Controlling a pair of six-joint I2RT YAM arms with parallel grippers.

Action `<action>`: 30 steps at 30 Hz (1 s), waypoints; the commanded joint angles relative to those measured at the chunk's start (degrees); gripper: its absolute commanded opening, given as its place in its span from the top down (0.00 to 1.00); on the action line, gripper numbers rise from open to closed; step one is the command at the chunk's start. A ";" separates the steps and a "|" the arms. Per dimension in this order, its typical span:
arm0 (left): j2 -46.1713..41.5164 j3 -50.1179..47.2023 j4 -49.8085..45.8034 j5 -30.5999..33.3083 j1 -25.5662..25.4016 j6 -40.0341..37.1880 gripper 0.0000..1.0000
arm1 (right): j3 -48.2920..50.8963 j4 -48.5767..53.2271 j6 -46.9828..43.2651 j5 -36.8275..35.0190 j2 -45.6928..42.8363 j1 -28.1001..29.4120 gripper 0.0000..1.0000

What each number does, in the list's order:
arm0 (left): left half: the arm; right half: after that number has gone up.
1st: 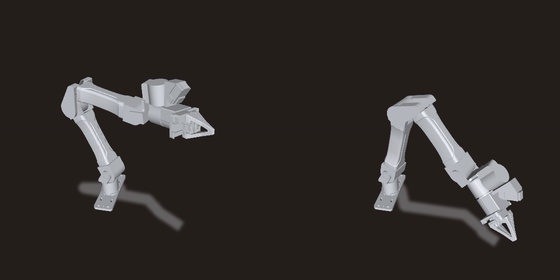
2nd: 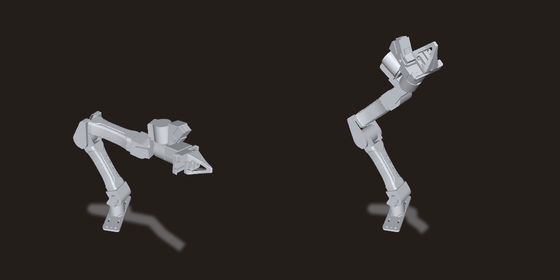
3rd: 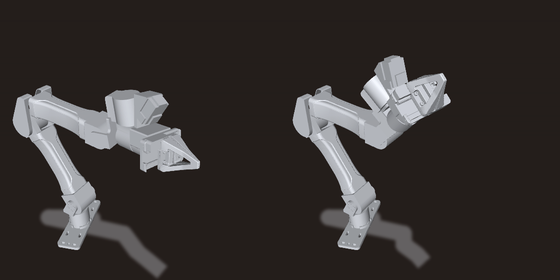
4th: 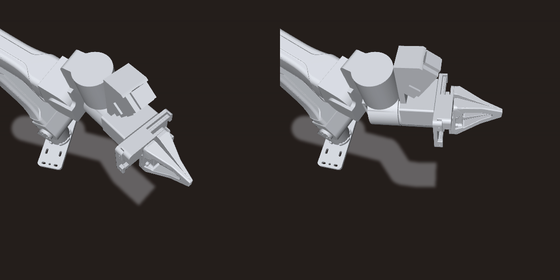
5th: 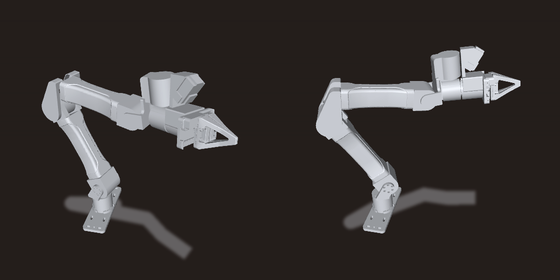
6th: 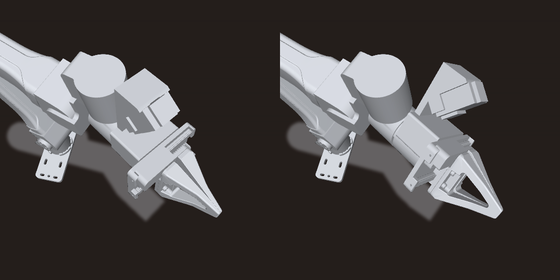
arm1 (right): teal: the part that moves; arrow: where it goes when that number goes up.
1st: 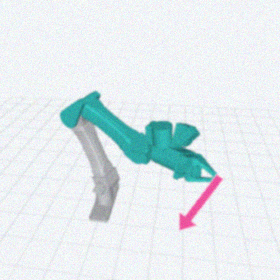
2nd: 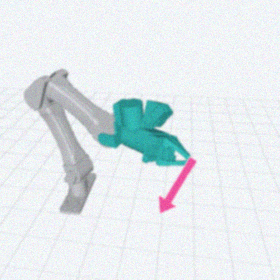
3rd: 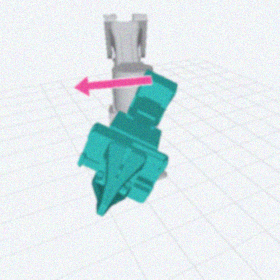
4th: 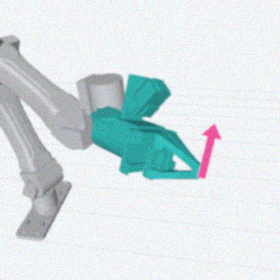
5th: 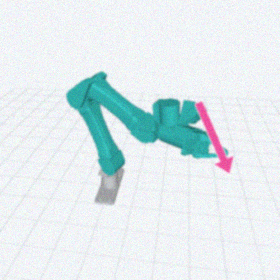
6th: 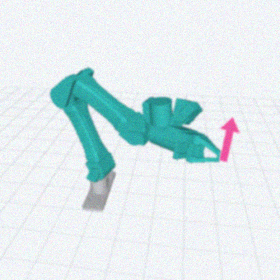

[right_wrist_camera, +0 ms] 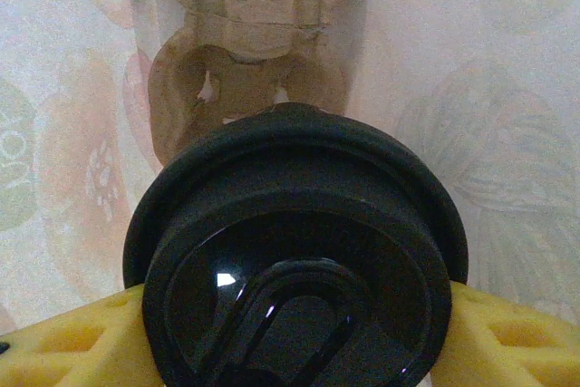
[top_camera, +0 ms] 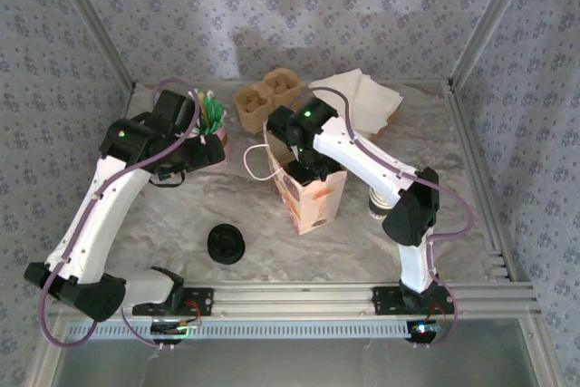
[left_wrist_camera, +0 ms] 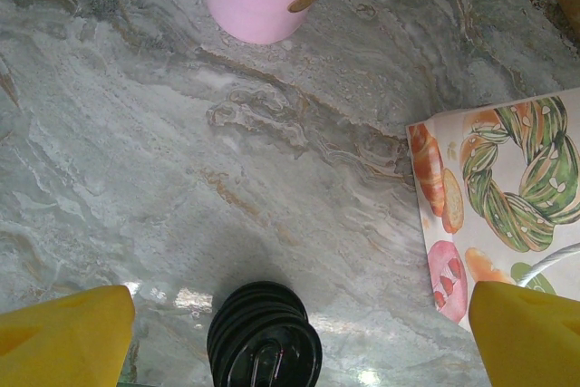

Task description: Pack the takeout coffee

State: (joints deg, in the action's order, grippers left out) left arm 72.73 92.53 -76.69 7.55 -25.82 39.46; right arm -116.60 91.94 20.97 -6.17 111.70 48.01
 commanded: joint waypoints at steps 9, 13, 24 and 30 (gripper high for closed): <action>-1.48 1.62 -0.83 1.02 0.42 -0.27 0.05 | 0.59 -0.86 -1.37 0.10 -1.57 -0.02 0.34; -1.45 1.56 -0.66 0.81 0.42 -0.26 0.05 | 1.91 -3.08 -1.55 0.51 -2.82 0.00 0.35; -1.45 1.60 -0.75 0.60 0.46 -0.23 0.05 | 5.76 -8.76 -2.26 1.61 -5.87 0.11 0.35; -1.28 1.78 -0.75 0.47 0.43 -0.26 0.05 | 5.85 -8.80 -2.43 1.58 -5.79 0.00 0.35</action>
State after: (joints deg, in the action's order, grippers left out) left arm 72.36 92.53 -76.69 7.53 -25.80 39.48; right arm -111.18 83.02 19.44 -5.04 107.70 48.01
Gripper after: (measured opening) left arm 0.954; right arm 0.647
